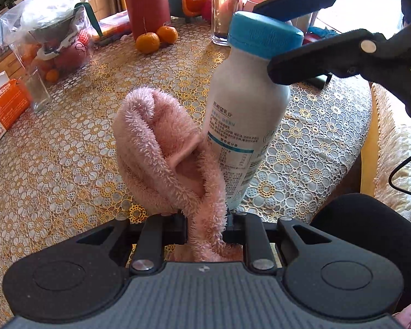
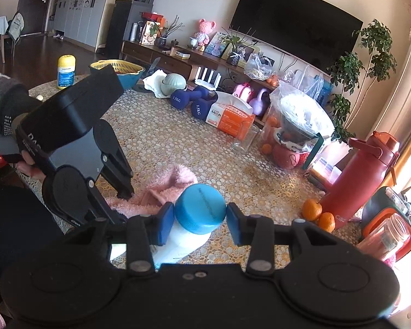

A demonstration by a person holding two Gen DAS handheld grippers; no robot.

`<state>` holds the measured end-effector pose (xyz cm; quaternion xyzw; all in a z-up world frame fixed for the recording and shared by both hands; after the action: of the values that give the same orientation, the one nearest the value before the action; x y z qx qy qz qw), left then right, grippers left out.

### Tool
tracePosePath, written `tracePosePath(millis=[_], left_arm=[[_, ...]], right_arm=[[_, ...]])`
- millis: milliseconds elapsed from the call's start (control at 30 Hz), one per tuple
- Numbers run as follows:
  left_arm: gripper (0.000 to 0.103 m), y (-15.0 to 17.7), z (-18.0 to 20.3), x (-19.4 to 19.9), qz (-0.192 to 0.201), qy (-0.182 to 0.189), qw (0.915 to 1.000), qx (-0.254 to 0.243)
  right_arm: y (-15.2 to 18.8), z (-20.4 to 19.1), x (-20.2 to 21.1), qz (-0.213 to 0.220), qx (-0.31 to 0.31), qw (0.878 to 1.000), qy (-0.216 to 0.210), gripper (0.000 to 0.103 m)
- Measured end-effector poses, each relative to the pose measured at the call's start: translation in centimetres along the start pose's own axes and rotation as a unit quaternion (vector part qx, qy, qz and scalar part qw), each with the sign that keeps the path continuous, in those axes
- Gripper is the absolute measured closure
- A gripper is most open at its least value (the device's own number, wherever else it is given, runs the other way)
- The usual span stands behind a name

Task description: Organize objects

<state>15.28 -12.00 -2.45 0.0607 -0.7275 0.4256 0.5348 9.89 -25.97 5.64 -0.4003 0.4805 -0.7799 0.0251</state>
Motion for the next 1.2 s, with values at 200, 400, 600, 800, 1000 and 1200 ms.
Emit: tracePosePath(millis=[200,400,600,800,1000,1200], left_arm=[[0.083,0.2,-0.1,0.1,0.004,-0.009,0.9999,0.011],[0.083,0.5,0.7,2.5,0.034,-0.028,0.9989,0.017],[0.083,0.5,2.2,6.2,0.077,-0.035,0.9958,0.034],[0.083,0.2,3.5,8.8,0.113,-0.003,0.9918,0.06],[0.083,0.0,4.0,6.5,0.093,0.001,0.9934,0.067],[0.083,0.2,2.9,3.9,0.066,0.0,0.9939,0.088]], right_arm=[[-0.5,0.7,-0.5,-0.006,-0.031,1.0,0.002,0.062],[-1.0,1.2,-0.9,-0.017,-0.063,0.998,0.015,0.062],[-1.7,1.3,-1.7,-0.03,-0.087,0.995,0.026,0.062],[-2.0,1.4,-2.1,-0.032,-0.096,0.995,0.026,0.062],[-2.0,1.4,-2.2,-0.033,-0.096,0.994,0.029,0.062],[-1.9,1.4,-2.1,-0.033,-0.098,0.994,0.028,0.062]])
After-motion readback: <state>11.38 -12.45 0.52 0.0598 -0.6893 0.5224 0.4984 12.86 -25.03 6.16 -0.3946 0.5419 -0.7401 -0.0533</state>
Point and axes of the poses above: each gripper's, at about its wrist camera, not at the fingertips, and x roughly against the way its jaws point, z to its right, y to its underside, the point moved 1 cm from there along -x, roughly the way its jaws point, and after that the axes turned 5 degrees about -x, right-handed, at the moved point
